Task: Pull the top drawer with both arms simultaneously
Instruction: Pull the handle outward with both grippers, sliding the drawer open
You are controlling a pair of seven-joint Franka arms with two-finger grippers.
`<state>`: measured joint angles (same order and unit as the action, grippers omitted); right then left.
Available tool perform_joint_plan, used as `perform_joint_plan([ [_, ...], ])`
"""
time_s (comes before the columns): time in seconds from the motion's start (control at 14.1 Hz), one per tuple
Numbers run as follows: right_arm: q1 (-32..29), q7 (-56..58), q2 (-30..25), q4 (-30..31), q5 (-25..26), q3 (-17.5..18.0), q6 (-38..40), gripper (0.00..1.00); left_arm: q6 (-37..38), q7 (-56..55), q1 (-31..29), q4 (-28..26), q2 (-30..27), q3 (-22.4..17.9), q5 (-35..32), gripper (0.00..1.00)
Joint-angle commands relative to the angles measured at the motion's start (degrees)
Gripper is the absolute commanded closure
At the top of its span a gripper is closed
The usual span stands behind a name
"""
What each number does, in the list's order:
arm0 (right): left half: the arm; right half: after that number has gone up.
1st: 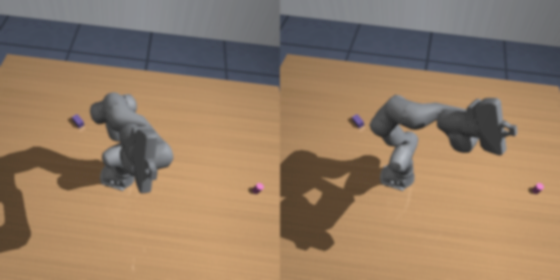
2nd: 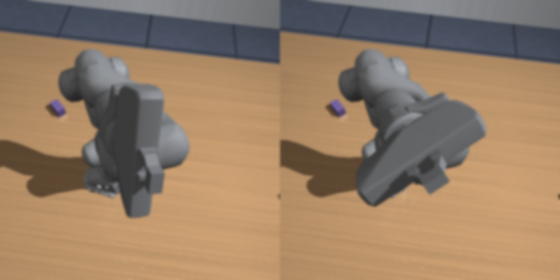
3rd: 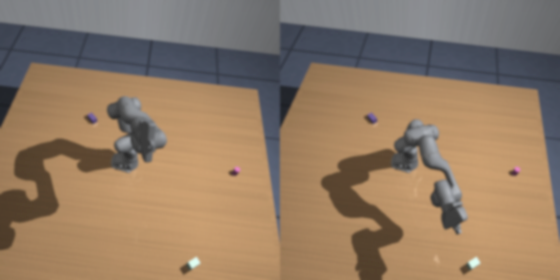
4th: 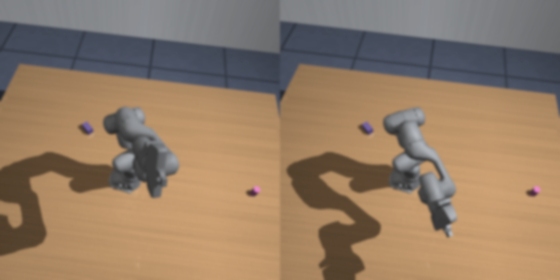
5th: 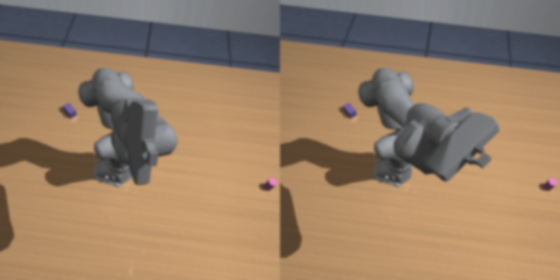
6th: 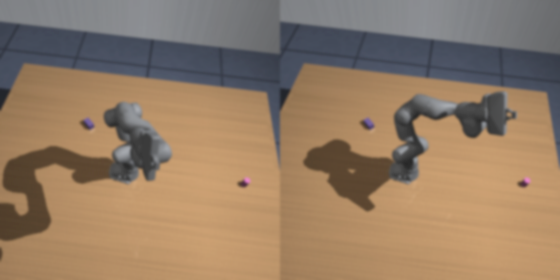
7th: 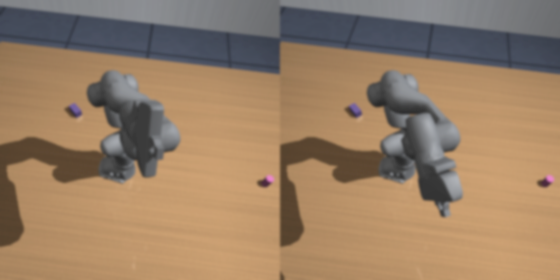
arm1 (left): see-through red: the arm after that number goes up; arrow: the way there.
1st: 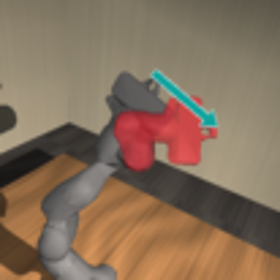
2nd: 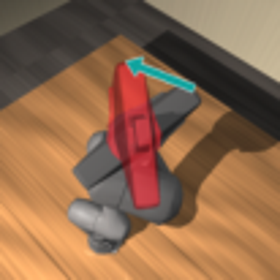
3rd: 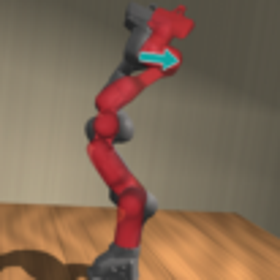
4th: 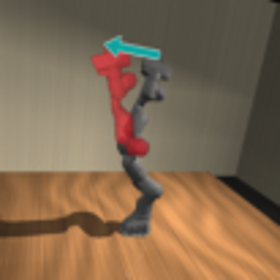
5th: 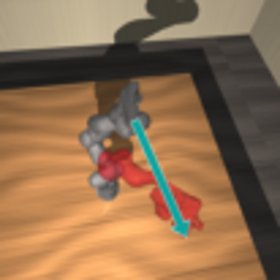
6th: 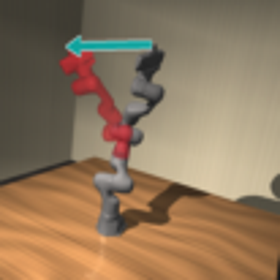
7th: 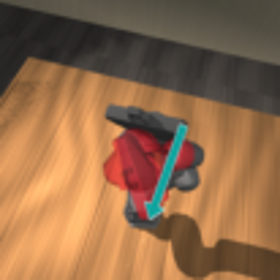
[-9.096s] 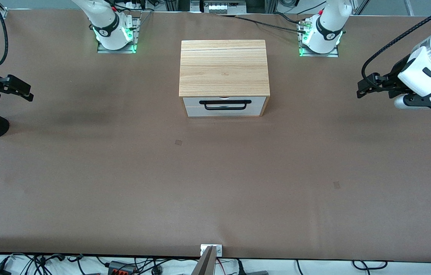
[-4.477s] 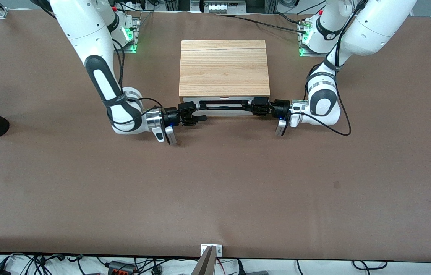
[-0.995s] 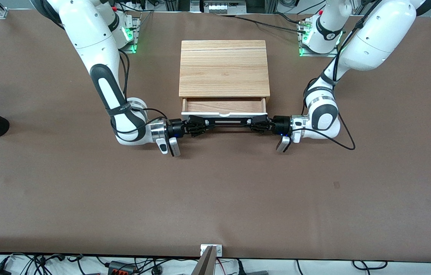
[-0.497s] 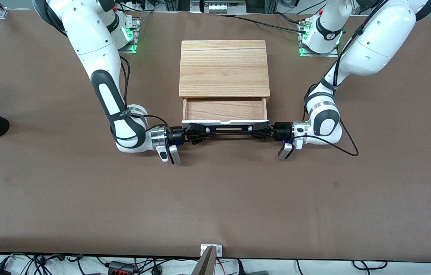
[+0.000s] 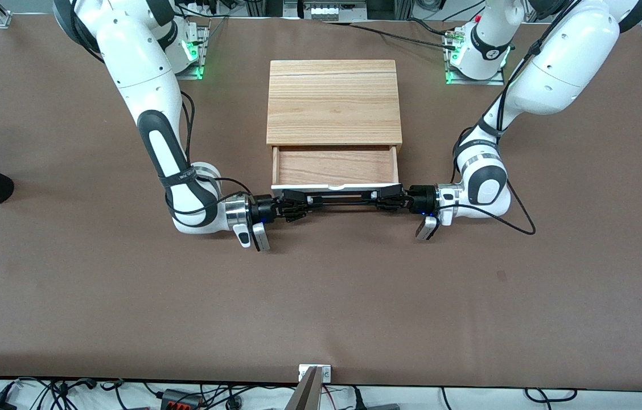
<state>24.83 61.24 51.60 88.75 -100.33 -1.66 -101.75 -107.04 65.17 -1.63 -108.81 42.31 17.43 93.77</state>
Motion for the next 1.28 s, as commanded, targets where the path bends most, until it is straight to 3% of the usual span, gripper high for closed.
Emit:
perform_joint_plan([
  [0.0, 0.0, 0.0, 1.6, -2.0, 0.0, -0.5, -0.9, 0.0, 0.3, 2.3, -0.4, 1.0, 0.8, 0.1, 1.6, 0.0],
  [0.57, -0.4, -0.3, 0.5, -2.4, 0.0, -0.5, -0.9, 0.0, 0.3, 0.7, -1.0, 1.1, -1.6, 0.1, 1.1, 0.0],
  [0.78, -0.1, -7.9, -1.3, -3.8, 1.5, -1.6, -0.9, 0.0, 0.3, -3.3, -1.2, 1.2, -4.1, -0.5, 0.5, 0.0],
  [0.92, -0.4, -15.0, -3.3, -5.5, 5.3, -2.1, -0.9, 0.0, 0.3, -9.1, -1.3, 2.5, -6.4, -0.8, -5.4, 0.0],
  [1.07, -0.1, -22.4, -6.4, -6.8, 11.3, -4.9, -0.6, 0.0, 0.9, -15.7, -3.3, 6.8, -6.8, -1.0, -15.1, 0.0],
  [1.21, -0.3, -31.9, -9.9, -6.9, 20.8, -6.5, -0.3, 0.0, 3.5, -21.9, -4.5, 11.1, -6.7, -0.8, -24.3, 0.0],
])
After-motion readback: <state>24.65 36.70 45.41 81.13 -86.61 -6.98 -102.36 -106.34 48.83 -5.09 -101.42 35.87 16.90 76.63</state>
